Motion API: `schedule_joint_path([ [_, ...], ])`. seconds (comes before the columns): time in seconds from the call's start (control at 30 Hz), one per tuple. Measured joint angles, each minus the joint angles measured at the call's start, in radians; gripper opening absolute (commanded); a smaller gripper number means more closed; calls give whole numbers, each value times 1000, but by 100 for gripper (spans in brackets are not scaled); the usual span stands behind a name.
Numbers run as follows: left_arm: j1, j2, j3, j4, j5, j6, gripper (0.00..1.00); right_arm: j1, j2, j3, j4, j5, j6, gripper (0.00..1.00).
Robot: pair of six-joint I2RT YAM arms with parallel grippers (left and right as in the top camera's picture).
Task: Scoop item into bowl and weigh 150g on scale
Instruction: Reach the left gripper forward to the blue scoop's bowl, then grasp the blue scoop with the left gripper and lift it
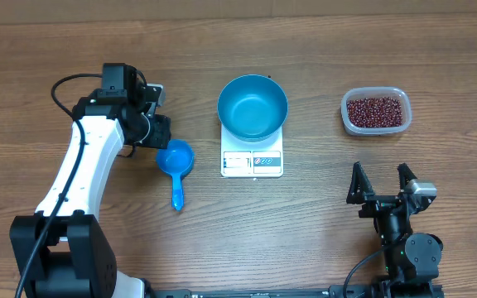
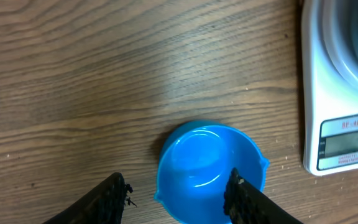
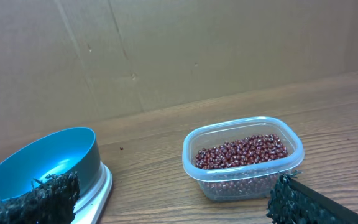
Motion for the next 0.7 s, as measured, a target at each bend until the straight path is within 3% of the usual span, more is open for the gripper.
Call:
schedule_joint_path([
  [0.43, -5, 166, 0, 15, -53, 26, 52, 0, 0, 0, 0, 0, 0, 100],
  [0.7, -38, 233, 0, 57, -61, 49, 33, 0, 0, 0, 1, 0, 0, 100],
])
